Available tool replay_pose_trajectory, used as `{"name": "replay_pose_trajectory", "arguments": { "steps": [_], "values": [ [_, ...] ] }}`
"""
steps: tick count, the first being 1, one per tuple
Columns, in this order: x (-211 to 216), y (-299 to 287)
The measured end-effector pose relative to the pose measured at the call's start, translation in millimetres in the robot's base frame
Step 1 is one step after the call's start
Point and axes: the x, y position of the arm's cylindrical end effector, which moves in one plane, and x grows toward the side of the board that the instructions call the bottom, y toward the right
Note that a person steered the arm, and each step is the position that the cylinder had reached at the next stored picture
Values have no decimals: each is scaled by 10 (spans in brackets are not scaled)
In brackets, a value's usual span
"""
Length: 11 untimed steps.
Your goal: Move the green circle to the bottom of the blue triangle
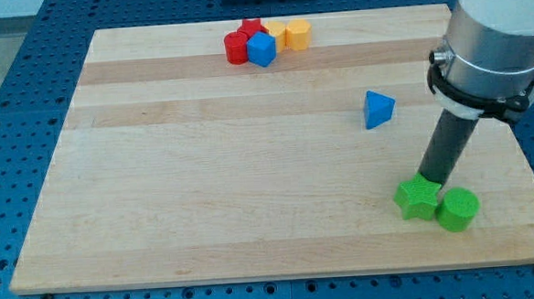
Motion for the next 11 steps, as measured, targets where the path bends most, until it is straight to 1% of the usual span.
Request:
{"name": "replay_pose_trajectory", "arguments": {
  "steps": [1,2,3,4,6,7,8,10,11],
  "values": [
    [-260,268],
    [-101,898],
    [439,1235],
    [750,920],
    [710,381],
    [617,110],
    [361,63],
    [-324,63],
    [-631,-29]
  ]
}}
